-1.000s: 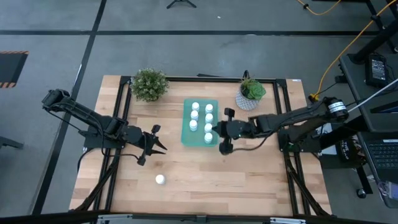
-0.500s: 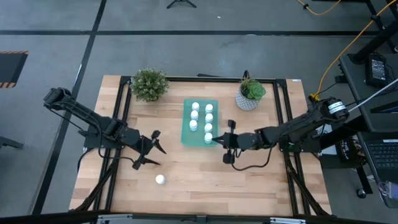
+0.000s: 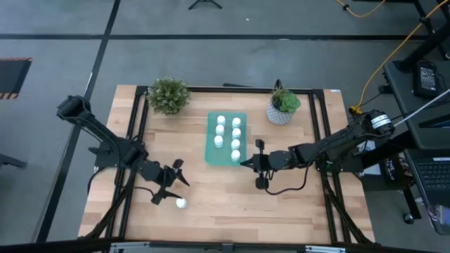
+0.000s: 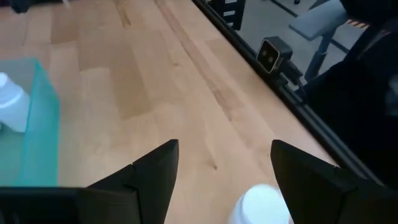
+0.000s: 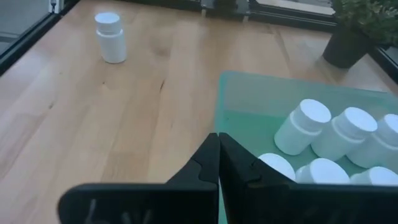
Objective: Pick and place pill bottles into a basket
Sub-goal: Put the white pill bottle into the green bin
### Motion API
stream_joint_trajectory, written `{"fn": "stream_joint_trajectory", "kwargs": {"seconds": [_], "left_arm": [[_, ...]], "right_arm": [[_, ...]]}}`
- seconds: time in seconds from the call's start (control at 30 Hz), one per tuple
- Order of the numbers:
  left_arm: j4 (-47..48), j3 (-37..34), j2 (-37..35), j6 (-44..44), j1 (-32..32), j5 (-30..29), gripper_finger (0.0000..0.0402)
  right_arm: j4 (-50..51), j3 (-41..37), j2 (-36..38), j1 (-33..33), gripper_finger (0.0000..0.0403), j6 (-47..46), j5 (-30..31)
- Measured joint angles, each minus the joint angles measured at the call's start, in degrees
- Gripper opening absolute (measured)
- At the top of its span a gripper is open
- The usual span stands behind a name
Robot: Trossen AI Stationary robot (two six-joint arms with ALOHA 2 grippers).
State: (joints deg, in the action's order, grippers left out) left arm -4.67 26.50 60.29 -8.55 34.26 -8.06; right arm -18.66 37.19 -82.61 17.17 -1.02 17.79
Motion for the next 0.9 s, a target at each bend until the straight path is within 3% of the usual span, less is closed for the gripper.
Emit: {"fn": "stream_joint_trajectory", "kwargs": {"seconds": [0.23, 0.43, 0.7, 0.9], "left_arm": [[6.41, 8.05, 5.97, -1.28, 5.40, -4.80, 0.0249], [15.63, 13.89, 10.31, -7.48, 10.12, -11.04, 0.0249], [16.21, 14.36, 15.01, -15.68, 13.70, -11.82, 0.0249], [16.11, 14.36, 17.20, -16.39, 14.07, -12.98, 0.0249]], "right_arm": [[0.20, 0.00, 0.00, -0.02, 0.0001, 0.00, -2.08], [0.09, 0.00, 0.00, 0.02, 0.0000, -0.11, -2.61], [-0.87, 0.00, 0.00, 0.02, 0.0000, -0.26, -2.53], [-2.60, 0.00, 0.00, -0.02, 0.0000, -0.03, -2.46]]}}
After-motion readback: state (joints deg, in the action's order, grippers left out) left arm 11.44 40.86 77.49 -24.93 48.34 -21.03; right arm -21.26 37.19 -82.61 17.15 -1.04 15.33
